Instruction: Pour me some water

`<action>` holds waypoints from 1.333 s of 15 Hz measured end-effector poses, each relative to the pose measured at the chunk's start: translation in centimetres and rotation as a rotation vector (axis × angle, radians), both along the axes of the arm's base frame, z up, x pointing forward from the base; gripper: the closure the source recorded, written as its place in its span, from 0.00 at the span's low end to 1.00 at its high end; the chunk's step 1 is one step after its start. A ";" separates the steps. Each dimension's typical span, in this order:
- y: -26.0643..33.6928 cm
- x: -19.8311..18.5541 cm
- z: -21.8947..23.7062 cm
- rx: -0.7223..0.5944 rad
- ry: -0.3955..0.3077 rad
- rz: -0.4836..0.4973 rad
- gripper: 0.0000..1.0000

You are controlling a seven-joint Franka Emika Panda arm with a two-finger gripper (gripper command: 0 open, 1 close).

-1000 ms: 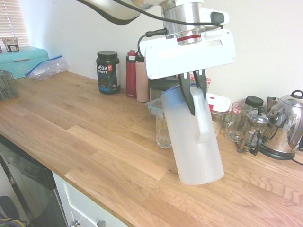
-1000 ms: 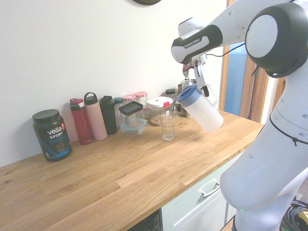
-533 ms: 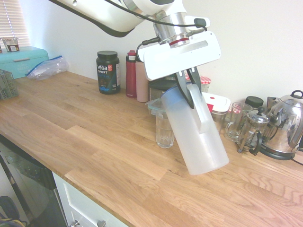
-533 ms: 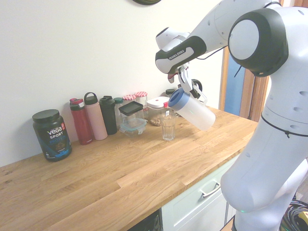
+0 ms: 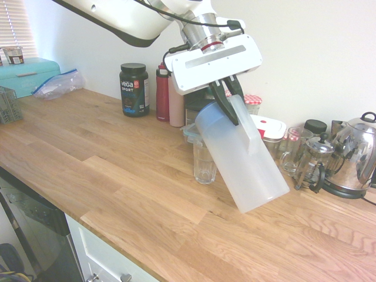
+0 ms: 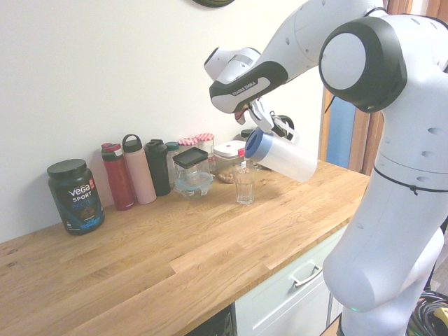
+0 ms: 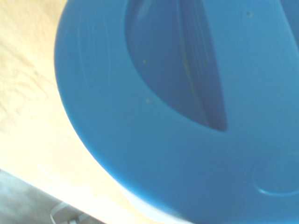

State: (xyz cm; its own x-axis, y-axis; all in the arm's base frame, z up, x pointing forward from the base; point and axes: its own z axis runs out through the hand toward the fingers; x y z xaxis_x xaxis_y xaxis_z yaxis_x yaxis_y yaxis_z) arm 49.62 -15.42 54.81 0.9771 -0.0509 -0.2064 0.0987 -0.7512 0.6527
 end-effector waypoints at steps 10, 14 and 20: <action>0.2 -0.2 -0.9 -0.091 0.052 0.025 1.00; 0.1 -1.1 0.5 -0.052 0.018 0.010 1.00; -3.4 -5.9 5.6 0.255 -0.172 -0.067 1.00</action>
